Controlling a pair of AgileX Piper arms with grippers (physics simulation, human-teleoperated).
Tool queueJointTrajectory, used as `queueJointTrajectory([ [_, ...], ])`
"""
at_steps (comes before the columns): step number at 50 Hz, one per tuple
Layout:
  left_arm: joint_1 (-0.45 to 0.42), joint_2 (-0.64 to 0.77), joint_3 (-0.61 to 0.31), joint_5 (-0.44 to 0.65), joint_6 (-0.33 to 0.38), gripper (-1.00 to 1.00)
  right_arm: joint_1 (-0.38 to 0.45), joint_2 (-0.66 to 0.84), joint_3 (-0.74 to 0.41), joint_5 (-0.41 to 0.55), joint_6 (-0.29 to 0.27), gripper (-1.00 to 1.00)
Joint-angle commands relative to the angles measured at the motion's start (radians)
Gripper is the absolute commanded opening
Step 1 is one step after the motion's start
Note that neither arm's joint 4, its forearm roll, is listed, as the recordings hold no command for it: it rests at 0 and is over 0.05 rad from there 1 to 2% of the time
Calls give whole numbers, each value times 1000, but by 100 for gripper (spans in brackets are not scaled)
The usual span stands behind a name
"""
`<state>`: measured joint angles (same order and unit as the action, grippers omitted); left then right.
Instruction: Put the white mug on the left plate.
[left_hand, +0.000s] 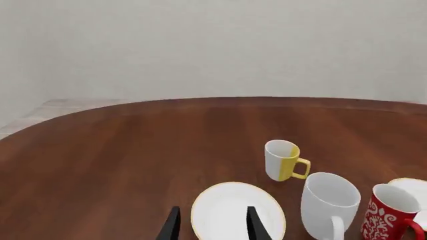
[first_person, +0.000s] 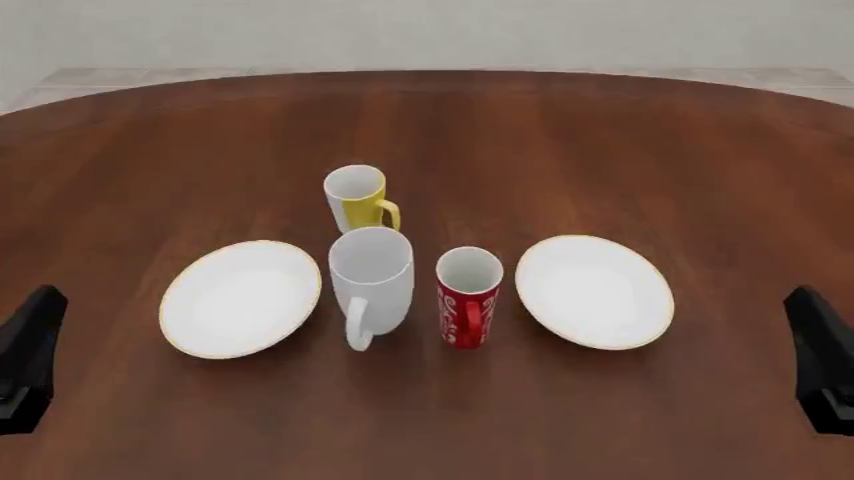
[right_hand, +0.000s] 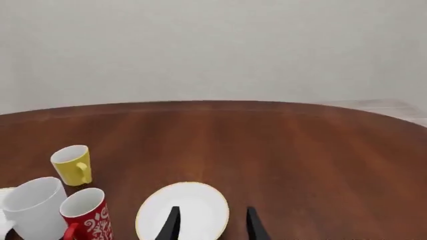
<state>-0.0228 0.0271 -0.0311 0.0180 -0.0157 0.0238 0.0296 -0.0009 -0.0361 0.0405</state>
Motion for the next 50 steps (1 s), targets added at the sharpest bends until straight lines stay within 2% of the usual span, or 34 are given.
queueJointTrajectory([
  [1, 14, -24, 26, -15, 29, 100, -28, -24, 0, 32, -37, 100],
  [25, -2, -23, 19, -12, 42, 100, -29, -25, 0, 32, -49, 100],
  [33, -25, 50, -26, -22, 30, 100, -29, -26, 1, 34, -48, 100],
  [35, -33, 107, -61, -25, -3, 100, -30, -25, 1, 33, -48, 100],
  [40, -51, 128, -110, 12, 0, 100, -31, -26, 1, 34, -47, 100],
  [41, -60, 134, -112, 13, 30, 100, -31, -26, 1, 34, -48, 100],
  [43, -56, 134, -116, 18, 33, 100, -31, -27, 1, 34, -48, 100],
  [46, -71, 191, -122, 7, -15, 100, -30, -27, 1, 36, -49, 100],
  [50, -63, 211, -153, 29, -16, 100, -30, -28, 1, 36, -50, 100],
])
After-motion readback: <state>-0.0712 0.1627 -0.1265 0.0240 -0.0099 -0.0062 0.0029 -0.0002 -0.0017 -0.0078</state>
